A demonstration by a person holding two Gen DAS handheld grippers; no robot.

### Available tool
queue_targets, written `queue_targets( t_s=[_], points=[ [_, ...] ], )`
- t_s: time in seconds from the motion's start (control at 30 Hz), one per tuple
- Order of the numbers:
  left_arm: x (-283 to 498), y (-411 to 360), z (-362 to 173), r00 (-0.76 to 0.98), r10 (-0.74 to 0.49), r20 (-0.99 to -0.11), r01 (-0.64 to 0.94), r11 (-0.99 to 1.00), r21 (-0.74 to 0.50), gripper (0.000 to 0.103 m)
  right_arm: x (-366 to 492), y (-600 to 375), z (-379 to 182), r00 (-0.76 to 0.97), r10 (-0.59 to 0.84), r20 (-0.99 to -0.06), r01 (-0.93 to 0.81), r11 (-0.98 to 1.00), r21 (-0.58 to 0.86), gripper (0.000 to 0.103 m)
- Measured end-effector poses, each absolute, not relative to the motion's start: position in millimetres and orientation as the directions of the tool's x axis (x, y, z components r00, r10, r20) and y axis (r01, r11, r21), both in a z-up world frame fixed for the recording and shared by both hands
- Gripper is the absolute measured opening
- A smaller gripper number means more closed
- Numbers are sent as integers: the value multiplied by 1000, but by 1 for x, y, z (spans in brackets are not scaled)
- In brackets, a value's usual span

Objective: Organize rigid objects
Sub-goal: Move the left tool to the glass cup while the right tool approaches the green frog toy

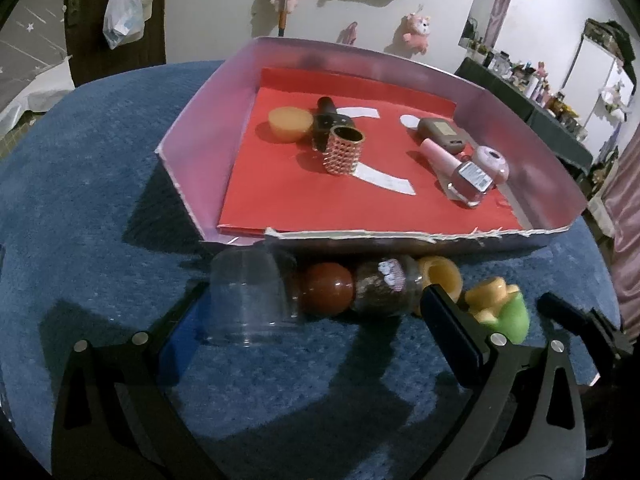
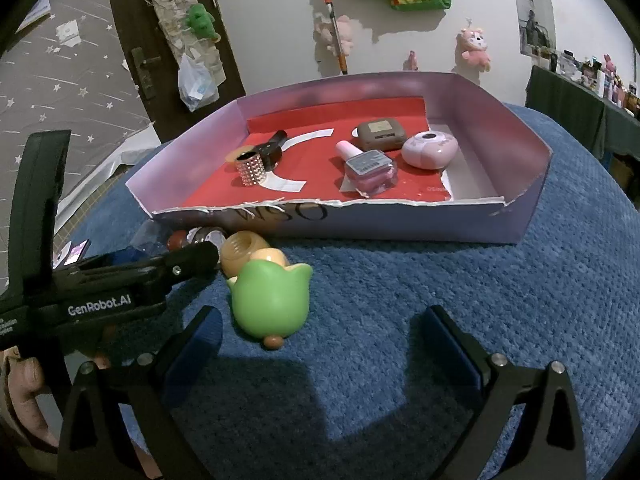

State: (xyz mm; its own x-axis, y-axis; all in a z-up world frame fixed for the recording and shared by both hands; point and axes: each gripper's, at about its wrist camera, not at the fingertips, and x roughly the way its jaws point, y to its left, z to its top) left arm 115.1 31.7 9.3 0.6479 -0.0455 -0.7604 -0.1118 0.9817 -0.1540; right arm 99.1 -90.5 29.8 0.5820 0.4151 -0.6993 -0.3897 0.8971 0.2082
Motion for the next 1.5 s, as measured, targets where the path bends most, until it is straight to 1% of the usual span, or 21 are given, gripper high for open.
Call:
queue_targets(
  t_s=[0.1, 0.2, 0.27, 0.47, 0.67, 0.8, 0.93, 1.03, 1.1, 1.2, 1.43, 1.5],
  points=[
    [107, 38, 10, 647, -70, -759, -78, 985, -157, 103, 97, -89, 31, 584, 413, -699, -397, 896, 198, 102],
    [93, 48, 9, 650, -135, -748, -30, 979, -203, 102, 96, -86, 31, 581, 419, -697, -408, 892, 196, 102],
    [82, 57, 9, 654, -155, -740, -23, 974, -224, 102, 96, -85, 30, 578, 425, -697, -413, 889, 199, 102],
    [65, 74, 8, 660, -160, -734, -58, 963, -262, 102, 95, -82, 29, 574, 437, -693, -428, 881, 201, 103],
    [77, 67, 10, 668, -145, -730, -52, 969, -241, 102, 96, -81, 29, 574, 441, -690, -431, 879, 203, 102],
    [89, 67, 13, 672, -115, -732, -63, 975, -211, 102, 96, -83, 30, 575, 433, -695, -431, 882, 193, 99],
    [98, 65, 10, 664, -121, -738, -72, 972, -224, 100, 98, -80, 30, 577, 429, -695, -429, 883, 189, 98],
    [102, 59, 9, 670, -102, -735, -78, 975, -206, 99, 99, -74, 30, 578, 426, -696, -440, 881, 174, 97],
    [104, 56, 8, 672, -88, -735, -81, 978, -190, 96, 100, -71, 29, 579, 426, -695, -448, 879, 166, 94],
    [105, 55, 8, 671, -77, -737, -77, 982, -173, 94, 101, -68, 29, 580, 421, -697, -449, 880, 156, 93],
    [103, 60, 8, 679, -99, -727, -75, 976, -203, 89, 104, -64, 31, 581, 406, -706, -446, 884, 141, 82],
    [103, 61, 8, 683, -103, -723, -72, 976, -206, 86, 106, -61, 31, 579, 400, -710, -446, 885, 134, 82]
  ],
)
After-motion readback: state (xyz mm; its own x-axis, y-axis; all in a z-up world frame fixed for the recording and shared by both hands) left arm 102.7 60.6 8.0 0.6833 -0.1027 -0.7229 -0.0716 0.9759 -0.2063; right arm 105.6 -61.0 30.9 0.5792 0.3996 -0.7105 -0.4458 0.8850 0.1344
